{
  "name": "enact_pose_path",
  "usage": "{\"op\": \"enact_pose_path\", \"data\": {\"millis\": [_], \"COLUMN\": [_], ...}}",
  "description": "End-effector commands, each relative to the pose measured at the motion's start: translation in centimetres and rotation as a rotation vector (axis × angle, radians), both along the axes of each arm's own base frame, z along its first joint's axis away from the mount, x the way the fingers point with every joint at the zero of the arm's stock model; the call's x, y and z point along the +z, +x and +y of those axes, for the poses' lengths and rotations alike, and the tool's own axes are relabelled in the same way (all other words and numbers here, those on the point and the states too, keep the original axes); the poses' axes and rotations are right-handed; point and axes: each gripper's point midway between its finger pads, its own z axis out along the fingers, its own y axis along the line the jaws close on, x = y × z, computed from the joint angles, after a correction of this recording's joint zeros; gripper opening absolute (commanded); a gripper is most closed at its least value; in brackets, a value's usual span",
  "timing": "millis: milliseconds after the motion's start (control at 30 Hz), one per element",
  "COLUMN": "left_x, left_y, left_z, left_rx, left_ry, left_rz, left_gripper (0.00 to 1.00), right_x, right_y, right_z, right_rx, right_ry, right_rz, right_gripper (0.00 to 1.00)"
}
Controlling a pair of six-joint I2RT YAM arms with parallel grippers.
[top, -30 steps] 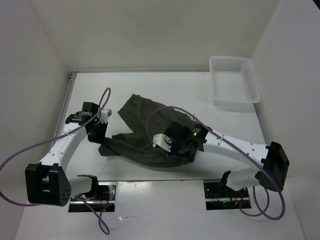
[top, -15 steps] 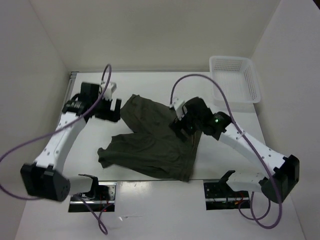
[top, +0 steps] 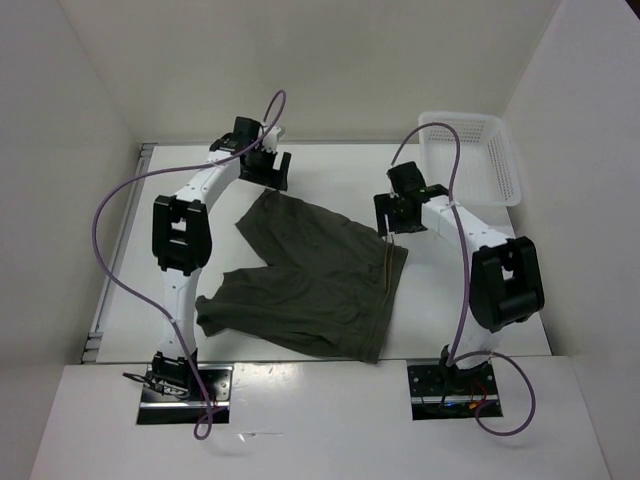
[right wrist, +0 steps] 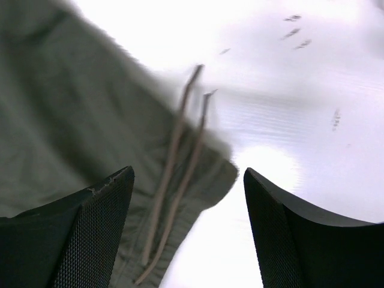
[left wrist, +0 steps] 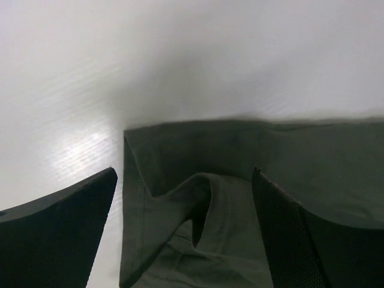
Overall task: Fold and stack the shorts
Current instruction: Flatten the shorts out
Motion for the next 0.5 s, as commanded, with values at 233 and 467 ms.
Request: {"op": "enact_pose_path", "data": {"millis": [233,467], "left_x": [-4.1,-6.2], "left_y": [-1.5,-1.1], "left_z": [-1.5,-2.6], "left_rx": [-0.078,-0.113], "left_ry": [-0.094,-0.142], "left_rz": [0.141,0.170], "left_gripper": [1.00,0.93], "right_x": [-5.1,-8.8], "right_y": [-0.8,-1.5], "right_z": [-0.1,0.0], "right_rx": [-0.064,-0.147], "right_ry": [0.023,0.122], "right_rz": [0.155,0.288], "right_gripper": [0.78,0.78]}}
